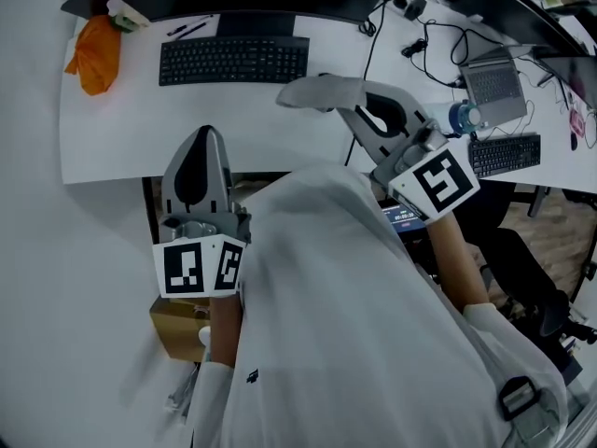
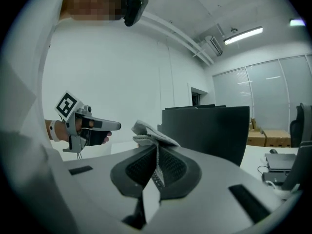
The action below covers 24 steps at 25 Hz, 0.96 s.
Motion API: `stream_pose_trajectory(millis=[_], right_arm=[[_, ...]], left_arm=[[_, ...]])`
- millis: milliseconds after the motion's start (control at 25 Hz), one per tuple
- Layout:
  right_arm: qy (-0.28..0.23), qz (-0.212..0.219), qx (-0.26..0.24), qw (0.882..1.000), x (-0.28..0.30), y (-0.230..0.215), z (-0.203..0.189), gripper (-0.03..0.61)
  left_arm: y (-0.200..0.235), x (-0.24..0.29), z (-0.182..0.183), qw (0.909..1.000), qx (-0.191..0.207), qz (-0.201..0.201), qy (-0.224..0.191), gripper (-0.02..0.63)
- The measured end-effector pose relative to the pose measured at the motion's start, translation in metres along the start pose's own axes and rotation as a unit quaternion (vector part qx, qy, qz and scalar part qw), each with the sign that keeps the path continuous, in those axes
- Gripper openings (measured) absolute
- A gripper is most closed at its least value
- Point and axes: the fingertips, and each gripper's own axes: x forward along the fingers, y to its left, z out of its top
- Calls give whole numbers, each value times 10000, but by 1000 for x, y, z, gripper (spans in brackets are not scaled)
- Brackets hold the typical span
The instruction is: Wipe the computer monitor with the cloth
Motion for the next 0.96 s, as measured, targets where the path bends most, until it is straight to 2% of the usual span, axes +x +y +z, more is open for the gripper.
stream_pose_trajectory(millis=[480, 960], right_arm=[[78, -156, 258, 9995, -2, 0, -1, 15], [48, -183, 310, 9993, -6, 6, 2, 15]], left_arm=[[-6, 5, 3, 9999, 13, -172, -17, 18], [-13, -1, 2, 9997, 42, -223, -10, 18]])
